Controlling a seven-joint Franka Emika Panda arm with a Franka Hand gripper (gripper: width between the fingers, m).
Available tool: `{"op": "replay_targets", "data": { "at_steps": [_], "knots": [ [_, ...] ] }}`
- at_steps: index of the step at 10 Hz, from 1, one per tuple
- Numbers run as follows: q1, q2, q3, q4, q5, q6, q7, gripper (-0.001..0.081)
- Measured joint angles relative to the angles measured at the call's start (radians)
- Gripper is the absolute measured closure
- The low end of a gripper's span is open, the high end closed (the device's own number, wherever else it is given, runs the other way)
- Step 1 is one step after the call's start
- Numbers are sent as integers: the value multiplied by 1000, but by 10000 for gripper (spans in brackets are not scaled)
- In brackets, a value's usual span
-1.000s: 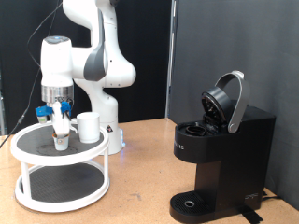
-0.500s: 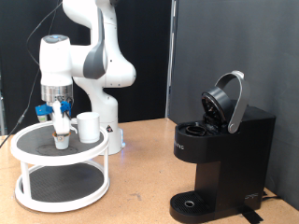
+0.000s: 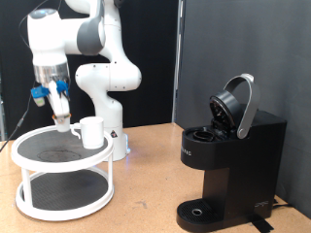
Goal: Make a cup of coffee with the keurig machine
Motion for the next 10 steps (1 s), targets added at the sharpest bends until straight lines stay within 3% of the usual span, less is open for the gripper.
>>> {"op": "replay_targets", "data": {
  "at_steps": [3, 5, 7, 10],
  "knots": [
    [4, 1, -2, 6, 78, -37, -4, 434],
    [40, -6, -2, 54, 218, -120, -9, 434],
    [83, -24, 6, 76, 345, -142, -4, 434],
    [106, -42, 67, 78, 424, -129, 114, 434]
  ]
}}
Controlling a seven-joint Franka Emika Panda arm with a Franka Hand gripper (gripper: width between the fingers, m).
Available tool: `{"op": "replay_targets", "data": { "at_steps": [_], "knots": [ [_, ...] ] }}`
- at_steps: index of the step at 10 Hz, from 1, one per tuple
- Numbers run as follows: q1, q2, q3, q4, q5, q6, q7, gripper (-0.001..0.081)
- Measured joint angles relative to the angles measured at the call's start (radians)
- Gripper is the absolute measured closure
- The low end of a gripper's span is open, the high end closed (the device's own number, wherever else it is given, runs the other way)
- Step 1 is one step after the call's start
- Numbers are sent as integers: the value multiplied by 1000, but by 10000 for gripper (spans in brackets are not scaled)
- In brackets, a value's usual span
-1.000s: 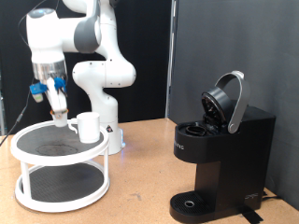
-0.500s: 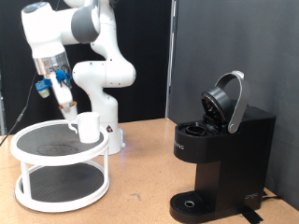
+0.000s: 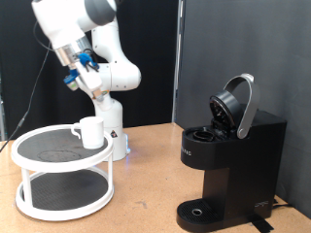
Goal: Make a cup of coffee with the keurig machine
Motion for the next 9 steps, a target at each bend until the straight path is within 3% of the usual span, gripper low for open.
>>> {"op": "replay_targets", "data": {
  "at_steps": [2, 3, 5, 9],
  "knots": [
    [2, 3, -3, 1, 27, -9, -14, 434],
    [13, 6, -2, 9, 89, -13, -6, 434],
    [59, 16, 4, 38, 198, -20, -2, 434],
    [111, 62, 77, 91, 286, 26, 89, 434]
  ]
}}
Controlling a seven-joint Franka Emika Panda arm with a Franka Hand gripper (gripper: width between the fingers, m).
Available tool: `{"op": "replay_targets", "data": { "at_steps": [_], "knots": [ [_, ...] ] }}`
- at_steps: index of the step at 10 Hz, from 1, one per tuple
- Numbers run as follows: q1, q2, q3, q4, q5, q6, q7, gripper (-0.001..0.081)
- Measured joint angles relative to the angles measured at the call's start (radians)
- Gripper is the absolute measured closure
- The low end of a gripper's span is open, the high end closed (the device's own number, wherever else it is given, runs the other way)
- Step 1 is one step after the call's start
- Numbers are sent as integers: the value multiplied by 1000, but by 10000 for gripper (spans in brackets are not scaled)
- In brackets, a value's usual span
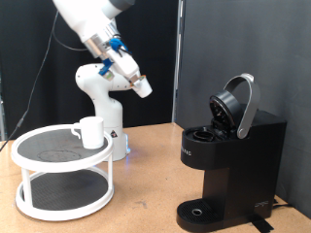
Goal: Make a cup of coffee with the keurig machine
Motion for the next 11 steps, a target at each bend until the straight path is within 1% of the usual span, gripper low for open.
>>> {"op": "replay_targets", "data": {
  "at_steps": [2, 4, 5, 6, 7, 9, 11],
  "knots": [
    [1, 23, 58, 8, 1, 81, 102, 434],
    [3, 23, 42, 7, 16, 48, 46, 434],
    [5, 23, 36, 7, 46, 35, 19, 434],
    [9, 23, 42, 8, 62, 33, 18, 434],
    [17, 24, 60, 12, 76, 42, 35, 434],
    [34, 26, 116, 17, 99, 107, 87, 434],
    [50, 34, 163, 33, 121, 148, 126, 434]
  ]
}}
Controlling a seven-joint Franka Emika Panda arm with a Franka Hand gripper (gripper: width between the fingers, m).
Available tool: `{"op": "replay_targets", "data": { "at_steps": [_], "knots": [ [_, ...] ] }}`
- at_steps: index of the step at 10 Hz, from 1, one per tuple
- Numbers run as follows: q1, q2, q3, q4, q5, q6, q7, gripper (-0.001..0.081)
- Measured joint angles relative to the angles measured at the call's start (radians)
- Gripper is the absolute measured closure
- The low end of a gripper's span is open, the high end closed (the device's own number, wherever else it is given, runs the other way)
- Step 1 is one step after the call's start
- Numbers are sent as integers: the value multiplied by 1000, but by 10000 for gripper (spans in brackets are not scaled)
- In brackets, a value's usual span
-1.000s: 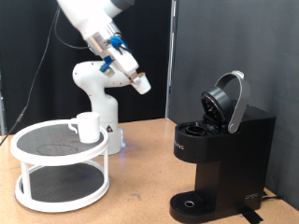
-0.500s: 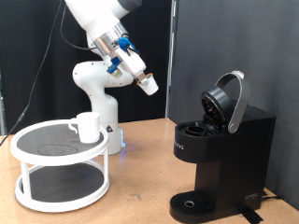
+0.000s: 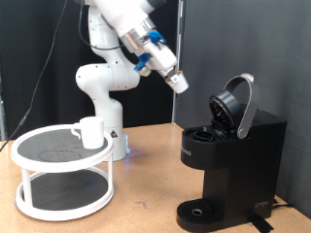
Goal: Make a cup of coffee with the keurig machine
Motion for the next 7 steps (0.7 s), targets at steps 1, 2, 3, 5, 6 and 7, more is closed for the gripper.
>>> {"op": "replay_targets", "data": {
  "at_steps": [1, 2, 3, 5, 6, 7],
  "knots": [
    [5, 5, 14, 12, 7, 4, 9, 434],
    [7, 13, 24, 23, 7, 4, 18, 434],
    [6, 20, 34, 29, 6, 15, 29, 434],
    [6, 24, 42, 29, 5, 30, 37, 434],
    [6, 25, 42, 23, 4, 30, 31, 434],
    [6, 28, 46, 13, -4, 34, 32, 434]
  ]
}}
